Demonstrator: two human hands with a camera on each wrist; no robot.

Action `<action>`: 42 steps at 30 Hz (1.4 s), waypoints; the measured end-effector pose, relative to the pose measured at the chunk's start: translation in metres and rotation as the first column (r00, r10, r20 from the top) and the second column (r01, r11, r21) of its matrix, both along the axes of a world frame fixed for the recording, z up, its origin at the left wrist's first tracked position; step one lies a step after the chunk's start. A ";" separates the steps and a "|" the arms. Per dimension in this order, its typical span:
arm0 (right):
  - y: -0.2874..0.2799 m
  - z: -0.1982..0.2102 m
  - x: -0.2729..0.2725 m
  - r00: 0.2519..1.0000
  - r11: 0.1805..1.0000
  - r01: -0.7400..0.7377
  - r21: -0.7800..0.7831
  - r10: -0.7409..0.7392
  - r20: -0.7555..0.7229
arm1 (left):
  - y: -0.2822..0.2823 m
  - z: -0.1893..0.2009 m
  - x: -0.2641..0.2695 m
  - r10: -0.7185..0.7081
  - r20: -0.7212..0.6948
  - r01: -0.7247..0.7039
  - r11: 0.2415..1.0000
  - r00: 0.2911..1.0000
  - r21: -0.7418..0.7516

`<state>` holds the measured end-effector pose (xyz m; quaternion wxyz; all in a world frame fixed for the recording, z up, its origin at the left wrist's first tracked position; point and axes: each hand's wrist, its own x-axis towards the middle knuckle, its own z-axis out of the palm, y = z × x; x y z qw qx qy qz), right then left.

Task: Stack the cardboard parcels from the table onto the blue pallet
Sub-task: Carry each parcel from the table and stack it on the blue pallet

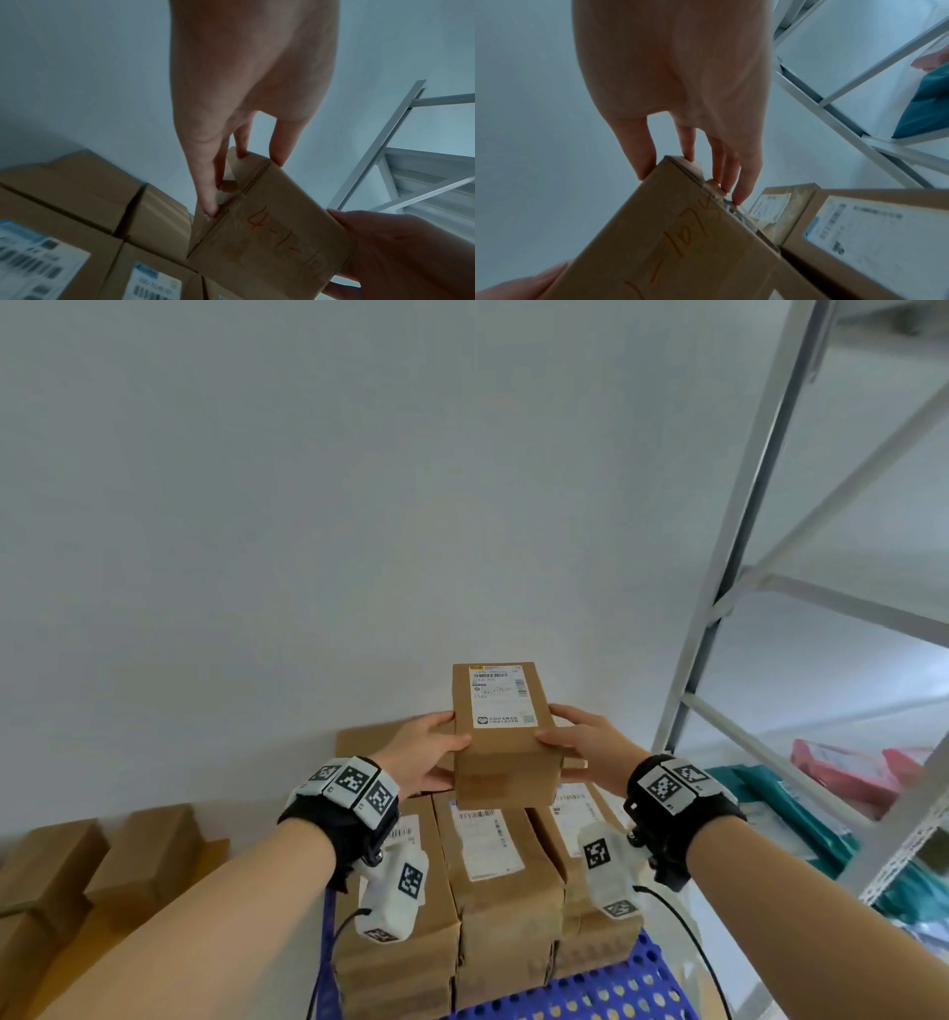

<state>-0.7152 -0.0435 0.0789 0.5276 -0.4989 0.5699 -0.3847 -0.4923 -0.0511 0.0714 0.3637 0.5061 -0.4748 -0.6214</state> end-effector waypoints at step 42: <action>-0.203 -0.079 -0.102 0.978 0.964 -0.206 0.167 0.207 0.010 | -0.149 -0.062 -0.121 0.292 0.086 -0.303 0.933 0.953 0.194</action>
